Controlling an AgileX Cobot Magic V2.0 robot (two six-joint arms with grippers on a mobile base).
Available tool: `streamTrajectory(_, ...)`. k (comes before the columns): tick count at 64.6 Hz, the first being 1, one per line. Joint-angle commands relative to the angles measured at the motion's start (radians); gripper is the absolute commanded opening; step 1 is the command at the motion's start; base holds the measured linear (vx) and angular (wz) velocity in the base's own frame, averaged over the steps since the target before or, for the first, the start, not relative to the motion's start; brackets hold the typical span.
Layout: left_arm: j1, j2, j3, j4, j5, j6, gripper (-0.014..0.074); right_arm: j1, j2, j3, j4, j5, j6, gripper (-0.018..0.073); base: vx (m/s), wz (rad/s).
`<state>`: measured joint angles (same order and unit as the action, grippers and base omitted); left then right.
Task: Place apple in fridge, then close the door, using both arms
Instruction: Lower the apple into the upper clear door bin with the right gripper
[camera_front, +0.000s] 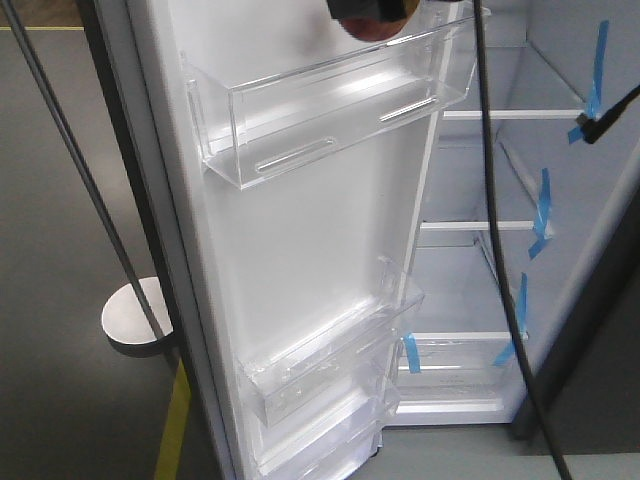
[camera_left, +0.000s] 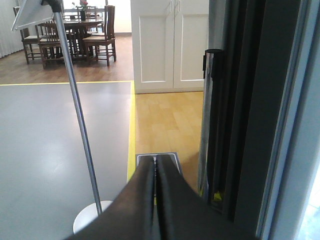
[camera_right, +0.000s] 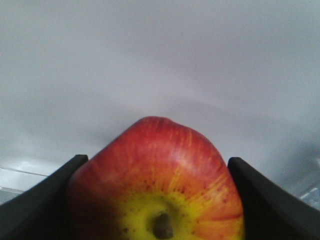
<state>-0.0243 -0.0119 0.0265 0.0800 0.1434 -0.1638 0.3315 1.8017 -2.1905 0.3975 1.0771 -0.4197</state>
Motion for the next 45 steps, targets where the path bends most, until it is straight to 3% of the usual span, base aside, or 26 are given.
streamTrajectory(1, -0.009, -0.014, 0.02, -0.001, -0.078, -0.002, -0.0005, 0.023, -0.022, -0.032, -0.007, -0.084, 0.009, 0.0159, 0.0, 0.0)
streamTrajectory(26, -0.009, -0.014, 0.02, -0.001, -0.078, -0.002, -0.0005, 0.037, -0.006, -0.032, -0.024, -0.068, 0.032, 0.0623, 0.0, 0.0)
streamTrajectory(32, -0.009, -0.014, 0.02, -0.001, -0.078, -0.002, -0.0005, 0.037, -0.006, -0.032, -0.032, -0.048, 0.032, 0.0671, 0.0, 0.0)
streamTrajectory(45, -0.009, -0.014, 0.02, -0.001, -0.078, -0.002, -0.0005, 0.037, -0.025, -0.032, -0.032, -0.04, 0.032, 0.0664, 0.0, 0.0)
